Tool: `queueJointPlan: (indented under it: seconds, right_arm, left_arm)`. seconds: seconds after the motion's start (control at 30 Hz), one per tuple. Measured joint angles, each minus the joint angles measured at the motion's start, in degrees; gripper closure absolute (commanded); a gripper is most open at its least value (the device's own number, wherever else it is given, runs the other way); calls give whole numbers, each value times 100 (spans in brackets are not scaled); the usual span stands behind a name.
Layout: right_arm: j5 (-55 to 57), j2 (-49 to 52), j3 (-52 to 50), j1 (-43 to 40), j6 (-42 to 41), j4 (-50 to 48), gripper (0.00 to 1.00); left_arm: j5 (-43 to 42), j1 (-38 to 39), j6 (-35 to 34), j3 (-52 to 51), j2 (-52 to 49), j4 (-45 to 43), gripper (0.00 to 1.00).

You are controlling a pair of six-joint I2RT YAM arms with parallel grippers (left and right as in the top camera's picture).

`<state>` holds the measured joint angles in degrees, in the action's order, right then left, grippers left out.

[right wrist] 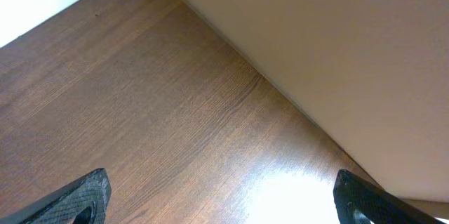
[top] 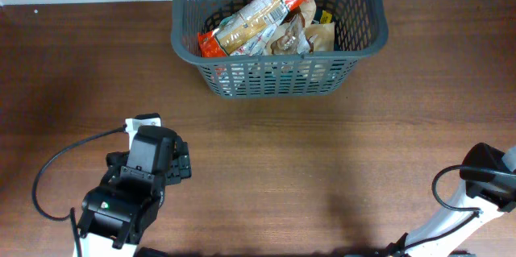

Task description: Pack container

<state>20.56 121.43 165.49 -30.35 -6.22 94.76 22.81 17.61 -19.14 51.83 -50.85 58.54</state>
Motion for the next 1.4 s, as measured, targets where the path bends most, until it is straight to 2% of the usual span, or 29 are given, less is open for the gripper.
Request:
queueJointPlan:
  seconds: [0.67,0.8,0.93,1.17,1.4]
  right_arm:
    - [0,0,0,0,0,0,1]
    - [-2,0,0,0,-2,2,1]
    - [0,0,0,0,2,2,1]
    - [0,0,0,0,2,0,1]
    - [0,0,0,0,2,0,1]
  left_arm:
    - [-28,0,0,0,-90,68,1]
    - [-35,0,-4,0,-48,518,1]
    - [-48,0,-44,-17,319,1222,1]
    - [-46,-70,-90,-22,1410,1248,1]
    - [-46,-417,-109,-22,1882,1257,1]
